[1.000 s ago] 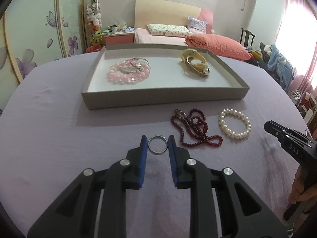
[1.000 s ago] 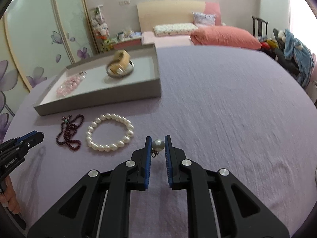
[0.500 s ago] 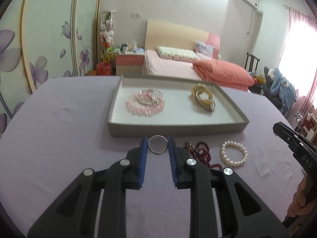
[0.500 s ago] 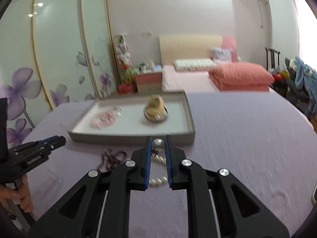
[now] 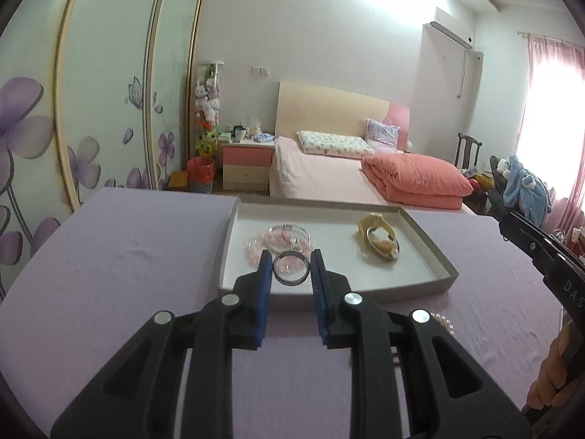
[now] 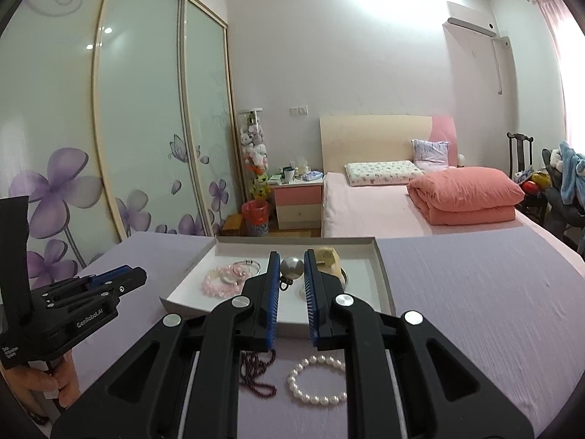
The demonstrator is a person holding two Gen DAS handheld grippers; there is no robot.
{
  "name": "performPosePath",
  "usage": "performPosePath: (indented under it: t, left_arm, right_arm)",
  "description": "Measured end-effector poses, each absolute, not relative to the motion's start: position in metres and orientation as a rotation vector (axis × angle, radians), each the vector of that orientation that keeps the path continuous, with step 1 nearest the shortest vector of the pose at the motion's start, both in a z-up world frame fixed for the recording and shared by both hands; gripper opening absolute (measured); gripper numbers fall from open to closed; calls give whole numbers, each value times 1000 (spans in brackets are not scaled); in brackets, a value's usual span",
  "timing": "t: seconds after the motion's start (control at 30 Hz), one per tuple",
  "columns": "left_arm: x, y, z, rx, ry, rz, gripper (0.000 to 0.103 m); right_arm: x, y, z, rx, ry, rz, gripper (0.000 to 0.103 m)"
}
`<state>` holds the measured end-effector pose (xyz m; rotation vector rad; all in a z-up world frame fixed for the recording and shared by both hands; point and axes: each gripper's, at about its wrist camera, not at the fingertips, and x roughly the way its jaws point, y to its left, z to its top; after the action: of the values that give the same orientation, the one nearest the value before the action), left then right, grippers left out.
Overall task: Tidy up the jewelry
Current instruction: 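Carry the silver ring and pearl earring over the grey tray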
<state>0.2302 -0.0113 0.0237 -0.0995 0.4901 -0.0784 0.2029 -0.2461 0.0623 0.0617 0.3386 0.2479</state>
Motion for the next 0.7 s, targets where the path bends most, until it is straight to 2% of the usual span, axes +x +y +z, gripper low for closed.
performPosePath:
  t: [0.33,0.7]
  left_arm:
    - [258,-12,36,-97,411,-64,22]
    - [304,-21,28,-80,384,-78,22]
  right_arm:
    - [238,-244,65,78,272,224,14]
    - [284,-236,43,80,296,219,14]
